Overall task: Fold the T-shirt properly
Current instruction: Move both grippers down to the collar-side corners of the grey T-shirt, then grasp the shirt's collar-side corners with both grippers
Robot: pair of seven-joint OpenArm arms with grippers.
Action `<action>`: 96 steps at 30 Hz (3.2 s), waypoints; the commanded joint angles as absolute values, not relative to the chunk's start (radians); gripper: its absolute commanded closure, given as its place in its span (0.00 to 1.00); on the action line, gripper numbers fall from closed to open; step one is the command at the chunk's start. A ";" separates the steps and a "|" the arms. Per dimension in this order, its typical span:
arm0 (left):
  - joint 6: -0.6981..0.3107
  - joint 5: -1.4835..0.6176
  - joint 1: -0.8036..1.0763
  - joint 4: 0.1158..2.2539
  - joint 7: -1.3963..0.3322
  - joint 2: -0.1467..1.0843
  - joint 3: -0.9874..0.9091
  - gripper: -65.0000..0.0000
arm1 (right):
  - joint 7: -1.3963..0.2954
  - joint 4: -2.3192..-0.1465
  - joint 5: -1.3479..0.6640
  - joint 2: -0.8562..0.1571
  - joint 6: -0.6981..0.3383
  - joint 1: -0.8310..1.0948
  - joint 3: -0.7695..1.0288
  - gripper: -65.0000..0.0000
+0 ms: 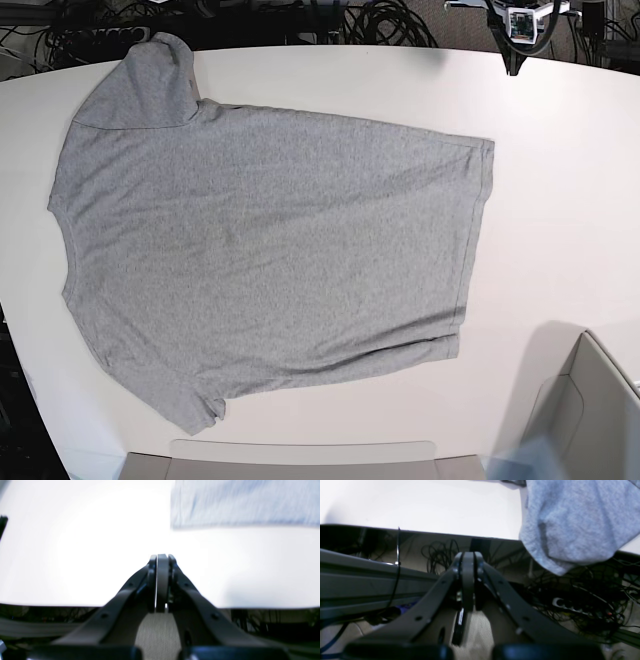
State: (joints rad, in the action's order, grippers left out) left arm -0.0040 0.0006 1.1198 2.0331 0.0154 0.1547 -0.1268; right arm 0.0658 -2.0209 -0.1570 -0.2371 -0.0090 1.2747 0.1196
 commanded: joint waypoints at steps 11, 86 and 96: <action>0.001 0.007 1.061 2.046 0.018 0.208 -0.137 0.81 | -0.071 -2.064 -0.171 -0.314 -0.012 1.201 0.189 0.79; -0.054 0.008 0.651 2.046 -0.326 0.386 0.010 0.64 | -0.966 -1.705 -0.731 0.028 -0.469 0.587 1.110 0.62; -0.054 0.008 0.648 2.045 -0.326 0.386 0.010 0.64 | -0.969 -1.837 -0.765 0.068 -0.470 0.625 1.150 0.62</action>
